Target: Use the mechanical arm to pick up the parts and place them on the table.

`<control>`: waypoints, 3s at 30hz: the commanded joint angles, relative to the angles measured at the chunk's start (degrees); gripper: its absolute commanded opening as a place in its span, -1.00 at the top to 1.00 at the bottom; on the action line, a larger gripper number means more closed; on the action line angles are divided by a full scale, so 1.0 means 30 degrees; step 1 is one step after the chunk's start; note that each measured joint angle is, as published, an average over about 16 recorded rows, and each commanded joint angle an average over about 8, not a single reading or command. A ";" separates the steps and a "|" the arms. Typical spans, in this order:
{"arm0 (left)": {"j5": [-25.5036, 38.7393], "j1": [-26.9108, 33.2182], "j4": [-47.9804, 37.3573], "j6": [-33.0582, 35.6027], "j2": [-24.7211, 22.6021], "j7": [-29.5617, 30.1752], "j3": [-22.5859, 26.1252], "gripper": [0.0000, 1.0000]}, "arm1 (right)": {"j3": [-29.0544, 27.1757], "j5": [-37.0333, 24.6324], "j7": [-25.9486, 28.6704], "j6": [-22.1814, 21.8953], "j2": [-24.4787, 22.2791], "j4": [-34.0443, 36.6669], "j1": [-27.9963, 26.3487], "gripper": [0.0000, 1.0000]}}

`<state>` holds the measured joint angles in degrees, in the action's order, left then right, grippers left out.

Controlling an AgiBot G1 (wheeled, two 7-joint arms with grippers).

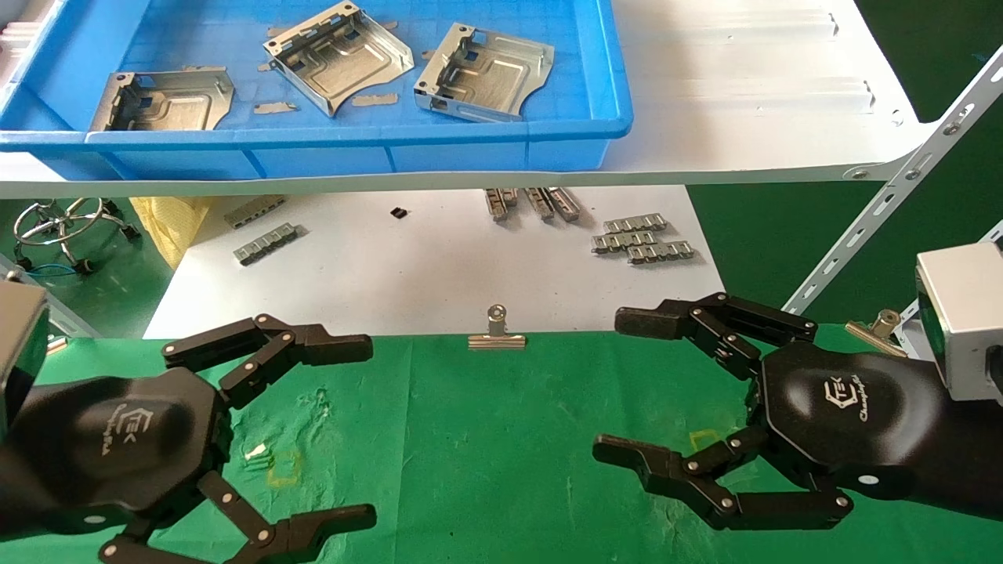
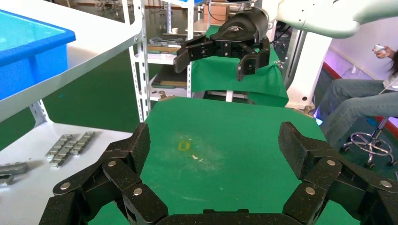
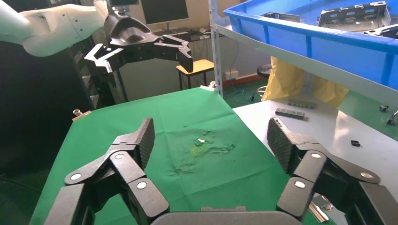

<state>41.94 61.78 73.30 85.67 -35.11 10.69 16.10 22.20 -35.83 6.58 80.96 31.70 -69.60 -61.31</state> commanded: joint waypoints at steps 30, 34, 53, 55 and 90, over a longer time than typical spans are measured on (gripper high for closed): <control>0.0089 0.0342 0.0054 -0.0044 -0.0058 -0.0002 -0.0019 -1.00 | 0.0000 0.0000 0.0000 -0.0001 0.0000 0.0000 0.0000 1.00; 0.0711 0.1883 -0.0123 -0.0209 -0.0349 0.0124 0.0082 -1.00 | 0.0000 0.0000 0.0000 0.0000 0.0000 0.0000 -0.0001 1.00; 0.8918 1.5010 -1.2379 -0.1504 -0.6030 -0.1802 0.3443 -1.00 | 0.0000 0.0000 0.0000 0.0000 0.0000 0.0000 -0.0001 1.00; 0.9874 1.6084 -1.4174 -0.2402 -0.6755 -0.2207 0.3841 -1.00 | 0.0000 0.0000 0.0000 0.0000 0.0000 0.0000 -0.0001 1.00; 1.4744 2.0437 -2.4174 -0.9815 -1.1051 -0.3259 0.6326 1.00 | 0.0000 0.0000 0.0000 0.0000 0.0000 0.0000 -0.0001 -1.00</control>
<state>86.14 123.10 0.81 56.70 -68.19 1.05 35.05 22.20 -35.83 6.58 80.96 31.70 -69.60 -61.31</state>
